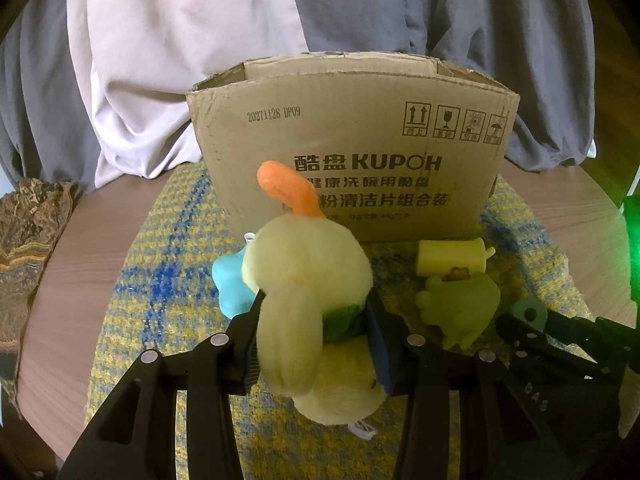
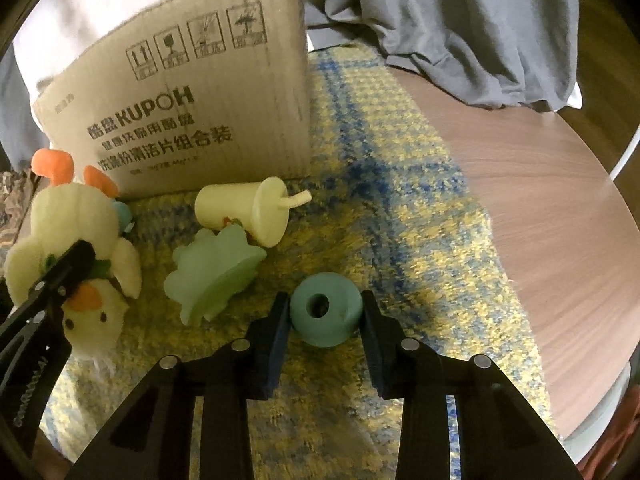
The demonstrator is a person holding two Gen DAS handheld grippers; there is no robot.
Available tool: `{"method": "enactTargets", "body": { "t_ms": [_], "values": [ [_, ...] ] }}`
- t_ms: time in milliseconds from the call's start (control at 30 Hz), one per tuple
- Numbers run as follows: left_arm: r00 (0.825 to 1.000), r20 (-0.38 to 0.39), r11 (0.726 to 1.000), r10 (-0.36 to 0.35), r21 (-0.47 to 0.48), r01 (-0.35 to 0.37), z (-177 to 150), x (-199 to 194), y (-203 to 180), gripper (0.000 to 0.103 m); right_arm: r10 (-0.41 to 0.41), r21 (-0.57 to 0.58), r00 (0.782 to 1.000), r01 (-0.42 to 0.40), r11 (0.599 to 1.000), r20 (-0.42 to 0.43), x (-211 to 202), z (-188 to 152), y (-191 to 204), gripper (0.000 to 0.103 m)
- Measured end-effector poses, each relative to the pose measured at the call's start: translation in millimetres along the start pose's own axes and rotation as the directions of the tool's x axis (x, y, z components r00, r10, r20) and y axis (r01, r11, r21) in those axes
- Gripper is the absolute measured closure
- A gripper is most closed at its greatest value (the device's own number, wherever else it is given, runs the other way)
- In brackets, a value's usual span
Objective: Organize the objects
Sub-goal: 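Close right gripper on the teal ring, then carry yellow duck with left gripper while right gripper carries teal ring over box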
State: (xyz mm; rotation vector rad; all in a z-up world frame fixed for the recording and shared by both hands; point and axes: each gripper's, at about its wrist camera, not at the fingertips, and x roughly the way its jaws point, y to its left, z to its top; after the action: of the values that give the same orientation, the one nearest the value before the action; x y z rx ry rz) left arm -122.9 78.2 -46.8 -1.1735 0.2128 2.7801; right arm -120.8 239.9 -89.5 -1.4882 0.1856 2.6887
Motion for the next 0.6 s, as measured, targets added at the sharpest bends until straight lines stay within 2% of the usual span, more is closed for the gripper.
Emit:
{"method": "enactTargets", "body": {
  "t_ms": [600],
  "values": [
    [0.998, 0.053, 1.0, -0.026, -0.016, 0.027, 21, -30, 4, 0.059, -0.008, 0.002, 0.992, 0.008, 1.0, 0.122, -61, 14, -1, 0.069]
  ]
}}
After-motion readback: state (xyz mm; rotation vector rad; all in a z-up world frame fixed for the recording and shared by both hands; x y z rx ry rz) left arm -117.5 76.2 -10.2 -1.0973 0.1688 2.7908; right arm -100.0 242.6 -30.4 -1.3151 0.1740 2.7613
